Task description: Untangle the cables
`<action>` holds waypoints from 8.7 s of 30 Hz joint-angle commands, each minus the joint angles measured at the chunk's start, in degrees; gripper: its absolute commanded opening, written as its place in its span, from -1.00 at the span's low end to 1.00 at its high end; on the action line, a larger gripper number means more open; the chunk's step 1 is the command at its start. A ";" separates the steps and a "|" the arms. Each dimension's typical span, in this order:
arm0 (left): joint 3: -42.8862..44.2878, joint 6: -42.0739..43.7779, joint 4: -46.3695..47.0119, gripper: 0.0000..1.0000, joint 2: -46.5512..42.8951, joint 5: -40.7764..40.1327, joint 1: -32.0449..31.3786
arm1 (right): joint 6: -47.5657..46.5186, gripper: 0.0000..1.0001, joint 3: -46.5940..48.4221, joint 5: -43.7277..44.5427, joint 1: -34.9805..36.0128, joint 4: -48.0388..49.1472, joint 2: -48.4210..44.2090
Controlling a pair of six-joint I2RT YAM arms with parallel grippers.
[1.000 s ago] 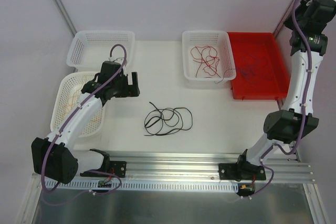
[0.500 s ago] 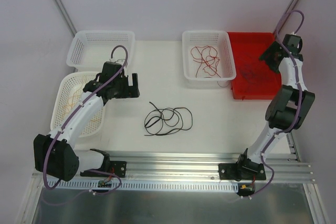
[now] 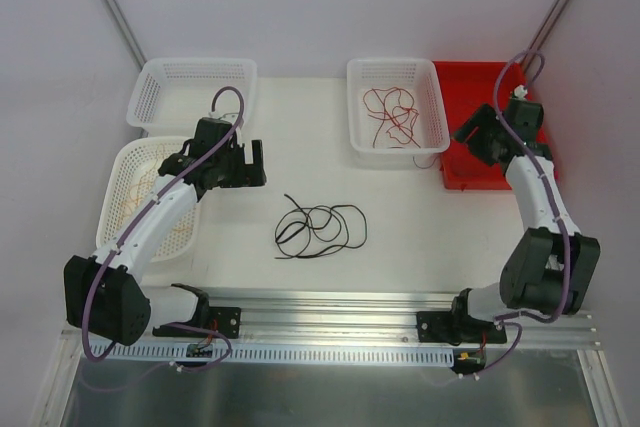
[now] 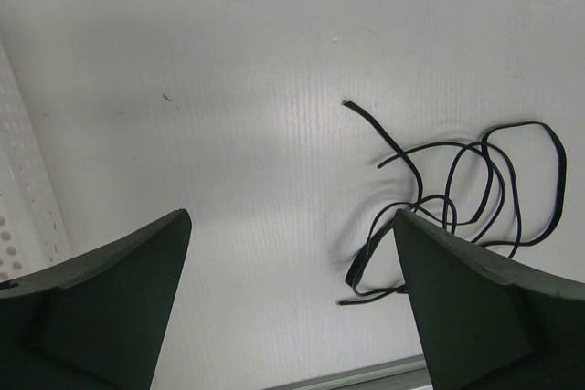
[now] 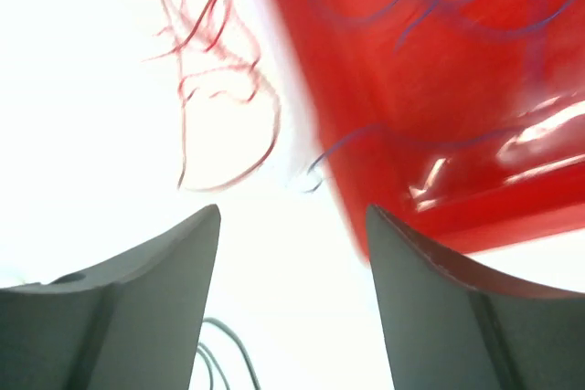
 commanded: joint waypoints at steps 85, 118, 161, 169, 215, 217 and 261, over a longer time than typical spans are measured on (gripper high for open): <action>-0.40 0.46 0.45 0.87 -1.92 3.86 3.42 | 46.47 -0.99 -21.38 44.93 28.26 22.91 -1.00; -0.31 0.98 0.36 0.87 2.83 5.00 3.42 | 15.79 0.48 10.88 8.72 -5.67 9.01 19.82; 0.13 3.36 0.89 0.14 18.02 8.78 -14.78 | -0.30 0.92 -25.42 -5.08 42.58 1.01 -10.86; 0.48 3.10 0.89 -0.91 19.97 7.99 -16.71 | 0.76 0.92 -24.10 -1.65 48.99 2.50 -8.05; 29.48 -7.88 -11.16 -1.00 -2.98 8.44 -17.06 | -1.34 0.36 -32.45 -1.98 47.23 18.12 -16.03; 30.10 -8.94 -11.07 -1.00 -1.92 8.08 -17.06 | -2.05 0.39 -33.06 -4.53 48.12 23.05 -17.09; 26.14 -14.22 -9.31 -1.00 -1.13 2.63 -17.42 | -8.47 0.30 -32.10 -16.94 54.71 42.41 2.58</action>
